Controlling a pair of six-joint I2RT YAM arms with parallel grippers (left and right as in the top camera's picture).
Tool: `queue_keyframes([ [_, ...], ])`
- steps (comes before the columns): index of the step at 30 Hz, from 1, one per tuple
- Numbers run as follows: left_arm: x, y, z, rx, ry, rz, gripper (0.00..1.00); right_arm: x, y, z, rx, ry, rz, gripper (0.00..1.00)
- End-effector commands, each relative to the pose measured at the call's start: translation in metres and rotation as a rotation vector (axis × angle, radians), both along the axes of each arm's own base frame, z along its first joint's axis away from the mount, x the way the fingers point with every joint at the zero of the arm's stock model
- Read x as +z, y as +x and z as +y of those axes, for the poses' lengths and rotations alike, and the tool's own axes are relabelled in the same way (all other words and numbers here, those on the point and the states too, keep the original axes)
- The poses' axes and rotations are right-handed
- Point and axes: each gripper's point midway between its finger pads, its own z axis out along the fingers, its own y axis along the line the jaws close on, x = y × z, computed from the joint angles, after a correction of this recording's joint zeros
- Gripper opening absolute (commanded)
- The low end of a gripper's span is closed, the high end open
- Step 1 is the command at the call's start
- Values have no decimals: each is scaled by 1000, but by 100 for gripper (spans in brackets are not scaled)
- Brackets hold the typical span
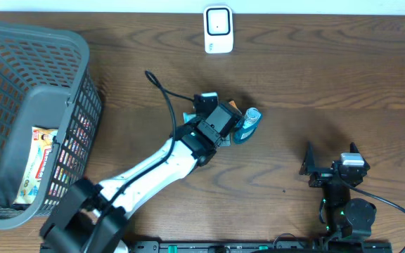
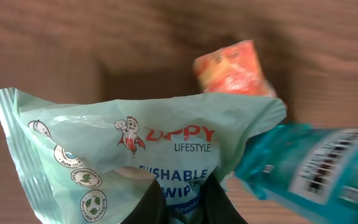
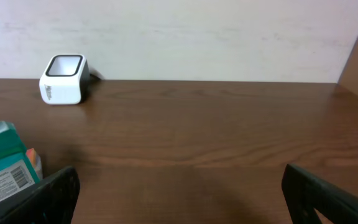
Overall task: Scan the item barcode
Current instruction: 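Carry the wipes pack to the scanner area and release it on the table, then move the left gripper back into the basket toward the snack bag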
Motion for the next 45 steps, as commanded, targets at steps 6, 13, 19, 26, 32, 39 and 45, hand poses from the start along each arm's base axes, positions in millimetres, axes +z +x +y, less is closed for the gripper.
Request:
queue_keyframes([
  [6,5,0,-5,57,-65,21,51,-1,0,2,6,14,2,99],
  [13,17,1,-6,51,-89,1,92,-1,0,2,6,14,2,99],
  [19,80,10,14,51,-147,-135,93,-1,0,2,6,14,2,99],
  [26,171,14,73,76,-175,-330,98,-1,0,2,6,14,2,99],
  [32,257,12,169,260,-132,-454,98,-1,0,2,6,14,2,99],
  [39,312,-6,280,572,-52,-503,98,-1,0,2,6,14,2,99],
  [45,266,-51,374,1039,-66,-309,98,-1,0,2,6,14,2,99],
])
